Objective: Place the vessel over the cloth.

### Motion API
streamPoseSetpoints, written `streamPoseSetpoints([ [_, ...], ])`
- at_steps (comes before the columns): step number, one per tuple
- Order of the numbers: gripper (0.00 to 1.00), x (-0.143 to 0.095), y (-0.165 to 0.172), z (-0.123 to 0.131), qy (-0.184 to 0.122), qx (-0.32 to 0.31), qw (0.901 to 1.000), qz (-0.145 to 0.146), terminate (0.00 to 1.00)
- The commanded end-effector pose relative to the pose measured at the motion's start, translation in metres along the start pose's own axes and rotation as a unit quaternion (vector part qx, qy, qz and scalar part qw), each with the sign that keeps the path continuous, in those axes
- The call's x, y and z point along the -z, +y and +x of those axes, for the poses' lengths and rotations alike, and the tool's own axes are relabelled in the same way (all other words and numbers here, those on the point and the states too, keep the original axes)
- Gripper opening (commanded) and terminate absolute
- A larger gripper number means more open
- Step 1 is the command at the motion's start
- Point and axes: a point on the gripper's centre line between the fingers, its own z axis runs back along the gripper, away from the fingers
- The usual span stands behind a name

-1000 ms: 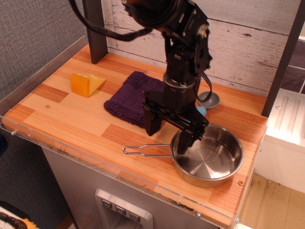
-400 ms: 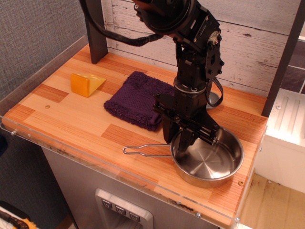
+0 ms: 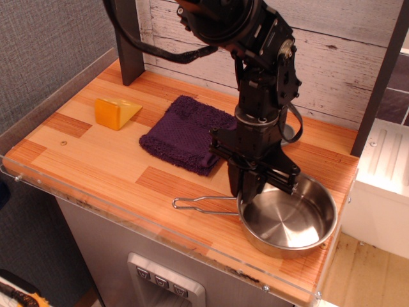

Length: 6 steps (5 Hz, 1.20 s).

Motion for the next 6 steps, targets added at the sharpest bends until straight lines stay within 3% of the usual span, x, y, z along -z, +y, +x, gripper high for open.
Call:
streamPoseSetpoints([
  [1,0.0,-0.074,0.011,0.004,-0.084,-0.035,0.9952,-0.035,0.0],
  [2,0.0,-0.103,0.041,0.002,-0.113,-0.043,0.9925,-0.019,0.0],
  [3,0.0,-0.106,0.079,0.007,-0.112,-0.057,0.9921,0.003,0.0],
  [5,0.0,-0.082,0.145,0.009,-0.075,-0.061,0.995,0.027,0.0],
  [6,0.0,-0.066,0.159,0.011,-0.061,-0.079,0.9949,0.016,0.0],
])
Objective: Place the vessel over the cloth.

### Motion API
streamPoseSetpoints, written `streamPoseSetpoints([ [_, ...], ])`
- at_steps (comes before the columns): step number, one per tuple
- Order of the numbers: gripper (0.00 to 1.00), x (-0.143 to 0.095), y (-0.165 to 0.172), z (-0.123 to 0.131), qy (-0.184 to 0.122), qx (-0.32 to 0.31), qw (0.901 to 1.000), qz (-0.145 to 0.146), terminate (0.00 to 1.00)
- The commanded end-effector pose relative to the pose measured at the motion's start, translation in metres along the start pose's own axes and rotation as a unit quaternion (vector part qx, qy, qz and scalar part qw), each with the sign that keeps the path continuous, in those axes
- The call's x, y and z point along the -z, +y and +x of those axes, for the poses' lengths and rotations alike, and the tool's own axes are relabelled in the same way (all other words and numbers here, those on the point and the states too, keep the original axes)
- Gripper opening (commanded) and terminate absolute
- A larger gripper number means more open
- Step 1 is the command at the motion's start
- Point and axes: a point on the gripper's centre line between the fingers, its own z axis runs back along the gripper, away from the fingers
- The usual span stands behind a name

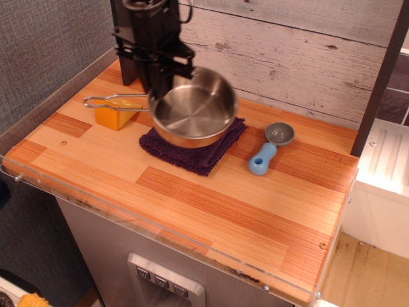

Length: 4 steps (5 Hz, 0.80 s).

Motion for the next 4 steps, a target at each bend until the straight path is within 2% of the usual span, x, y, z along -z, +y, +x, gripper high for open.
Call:
streamPoseSetpoints([
  [1,0.0,0.012,0.02,0.01,0.001,-0.022,0.9998,-0.001,0.0],
  [2,0.0,0.023,0.018,0.013,0.007,-0.021,0.9998,-0.002,0.0],
  [4,0.0,0.029,0.005,0.027,-0.002,-0.008,0.9999,-0.011,0.0],
])
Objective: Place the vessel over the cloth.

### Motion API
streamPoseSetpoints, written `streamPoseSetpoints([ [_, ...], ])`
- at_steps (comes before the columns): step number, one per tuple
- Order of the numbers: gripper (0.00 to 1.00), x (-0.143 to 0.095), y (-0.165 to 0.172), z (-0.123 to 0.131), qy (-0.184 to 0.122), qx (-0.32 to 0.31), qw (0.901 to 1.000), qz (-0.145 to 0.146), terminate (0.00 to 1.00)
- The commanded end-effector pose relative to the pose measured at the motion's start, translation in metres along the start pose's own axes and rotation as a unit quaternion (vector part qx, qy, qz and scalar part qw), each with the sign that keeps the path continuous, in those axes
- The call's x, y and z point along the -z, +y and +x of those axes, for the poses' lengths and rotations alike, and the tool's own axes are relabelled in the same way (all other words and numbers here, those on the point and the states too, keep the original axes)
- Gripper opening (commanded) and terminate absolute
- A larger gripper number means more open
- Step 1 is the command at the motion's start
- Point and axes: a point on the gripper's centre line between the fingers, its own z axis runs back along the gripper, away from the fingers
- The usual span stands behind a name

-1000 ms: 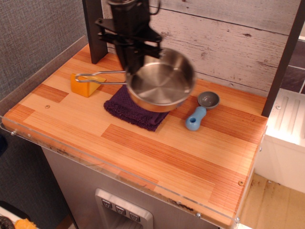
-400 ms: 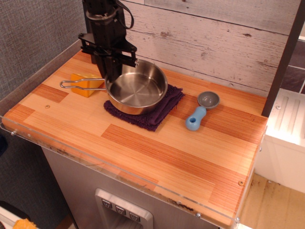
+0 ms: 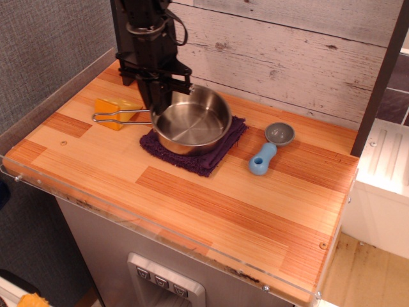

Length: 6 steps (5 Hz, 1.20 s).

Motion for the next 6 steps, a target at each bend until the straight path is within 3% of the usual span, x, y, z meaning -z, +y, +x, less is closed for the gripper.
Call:
streamPoseSetpoints([
  [1,0.0,-0.015,-0.01,0.012,-0.031,0.017,0.9994,0.003,0.0],
  [2,1.0,-0.016,-0.008,0.01,-0.022,0.013,0.9997,0.005,0.0],
  [4,1.0,-0.029,-0.006,0.009,-0.036,0.014,0.9993,0.002,0.0],
  [6,1.0,-0.077,-0.034,-0.023,-0.065,0.025,0.9974,0.021,0.0],
])
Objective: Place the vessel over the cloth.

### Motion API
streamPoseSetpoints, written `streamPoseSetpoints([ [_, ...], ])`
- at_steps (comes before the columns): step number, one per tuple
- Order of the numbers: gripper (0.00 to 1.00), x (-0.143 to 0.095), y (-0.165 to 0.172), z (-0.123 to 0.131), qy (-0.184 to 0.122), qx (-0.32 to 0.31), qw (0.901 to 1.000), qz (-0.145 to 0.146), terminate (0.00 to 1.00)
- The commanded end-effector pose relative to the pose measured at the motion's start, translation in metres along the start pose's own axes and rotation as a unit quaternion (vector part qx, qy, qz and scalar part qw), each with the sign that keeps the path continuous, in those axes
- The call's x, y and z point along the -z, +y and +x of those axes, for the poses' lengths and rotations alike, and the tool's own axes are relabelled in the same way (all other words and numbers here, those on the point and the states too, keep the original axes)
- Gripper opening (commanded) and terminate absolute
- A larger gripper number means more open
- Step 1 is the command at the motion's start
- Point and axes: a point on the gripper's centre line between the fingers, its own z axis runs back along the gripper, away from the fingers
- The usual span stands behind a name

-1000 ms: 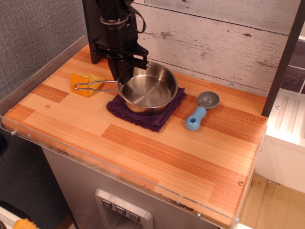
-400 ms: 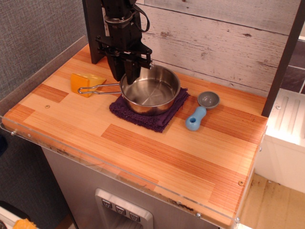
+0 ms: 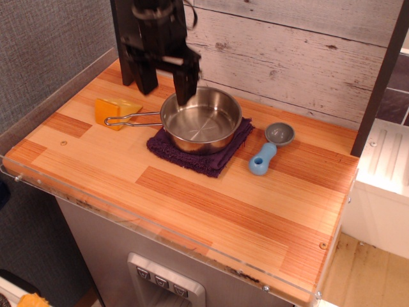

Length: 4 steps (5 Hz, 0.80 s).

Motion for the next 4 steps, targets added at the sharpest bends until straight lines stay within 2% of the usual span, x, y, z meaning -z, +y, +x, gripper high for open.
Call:
streamPoseSetpoints([
  [1,1.0,-0.051,-0.034,-0.035,-0.026,0.02,0.9994,0.013,0.0],
  [4,1.0,-0.047,-0.048,-0.048,-0.009,0.04,0.999,0.017,0.0],
])
